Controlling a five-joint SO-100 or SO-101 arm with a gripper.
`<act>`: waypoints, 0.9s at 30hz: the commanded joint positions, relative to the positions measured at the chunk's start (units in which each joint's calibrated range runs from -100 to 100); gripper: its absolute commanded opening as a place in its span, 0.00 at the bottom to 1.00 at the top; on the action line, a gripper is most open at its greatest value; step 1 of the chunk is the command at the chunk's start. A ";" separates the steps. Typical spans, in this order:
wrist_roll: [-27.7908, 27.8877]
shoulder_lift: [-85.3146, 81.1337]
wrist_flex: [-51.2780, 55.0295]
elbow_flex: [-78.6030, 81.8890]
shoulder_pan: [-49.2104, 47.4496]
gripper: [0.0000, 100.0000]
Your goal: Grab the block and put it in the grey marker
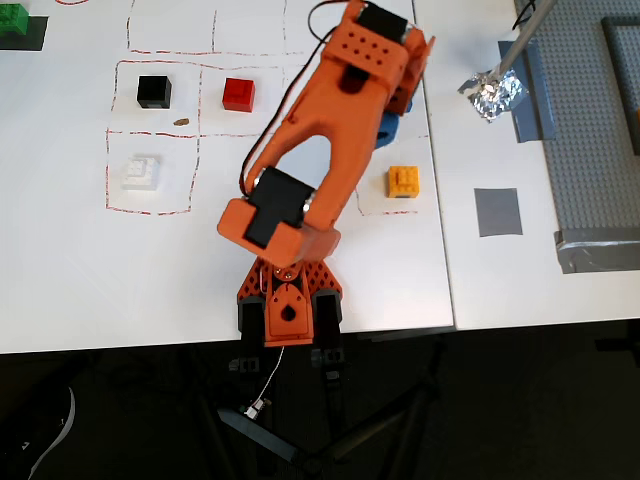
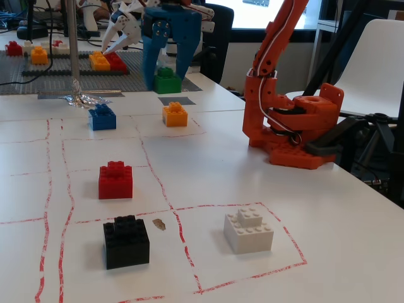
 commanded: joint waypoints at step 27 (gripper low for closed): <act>19.34 30.88 -20.72 -29.49 48.51 0.00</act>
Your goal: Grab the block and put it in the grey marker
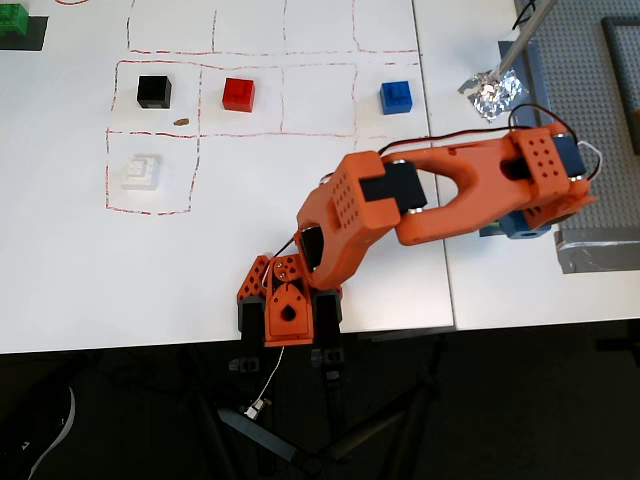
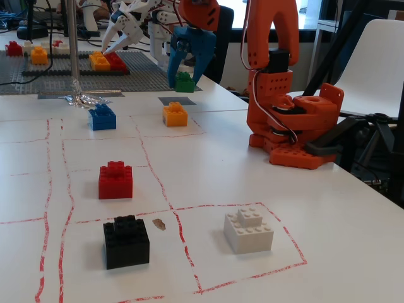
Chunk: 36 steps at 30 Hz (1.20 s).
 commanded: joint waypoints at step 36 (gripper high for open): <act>0.49 -19.53 8.30 0.57 -1.07 0.32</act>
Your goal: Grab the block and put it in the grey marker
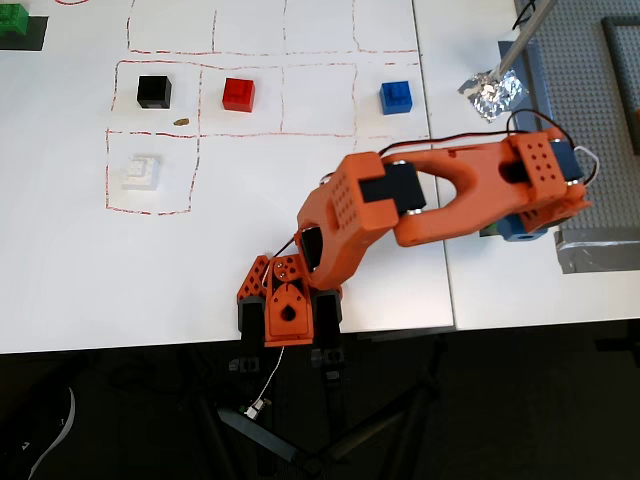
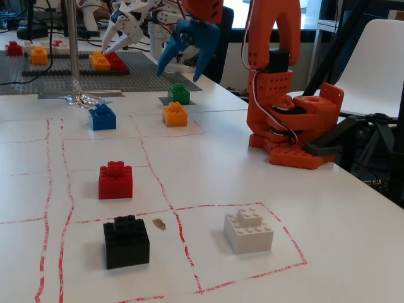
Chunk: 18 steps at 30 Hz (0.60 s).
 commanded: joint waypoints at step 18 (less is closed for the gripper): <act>-21.20 -46.52 17.24 25.16 -56.20 0.04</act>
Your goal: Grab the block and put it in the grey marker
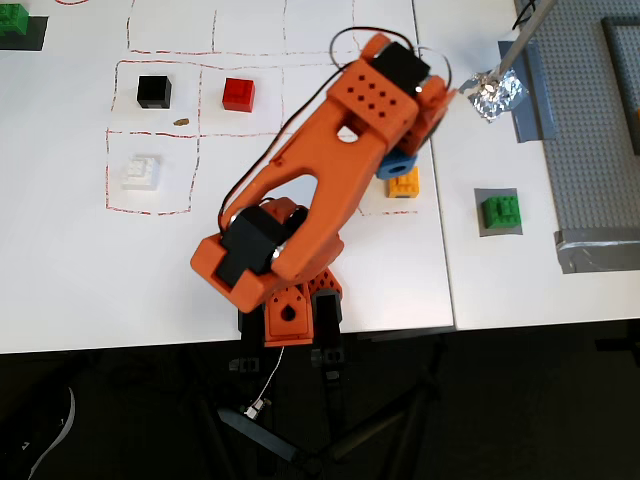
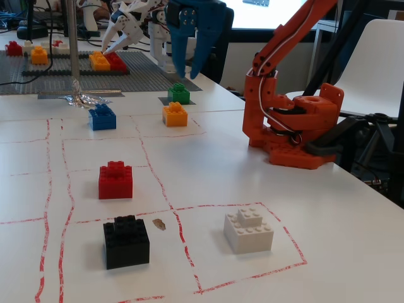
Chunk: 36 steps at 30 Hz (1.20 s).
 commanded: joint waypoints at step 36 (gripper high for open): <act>-29.06 -48.87 -43.91 54.95 -44.10 0.00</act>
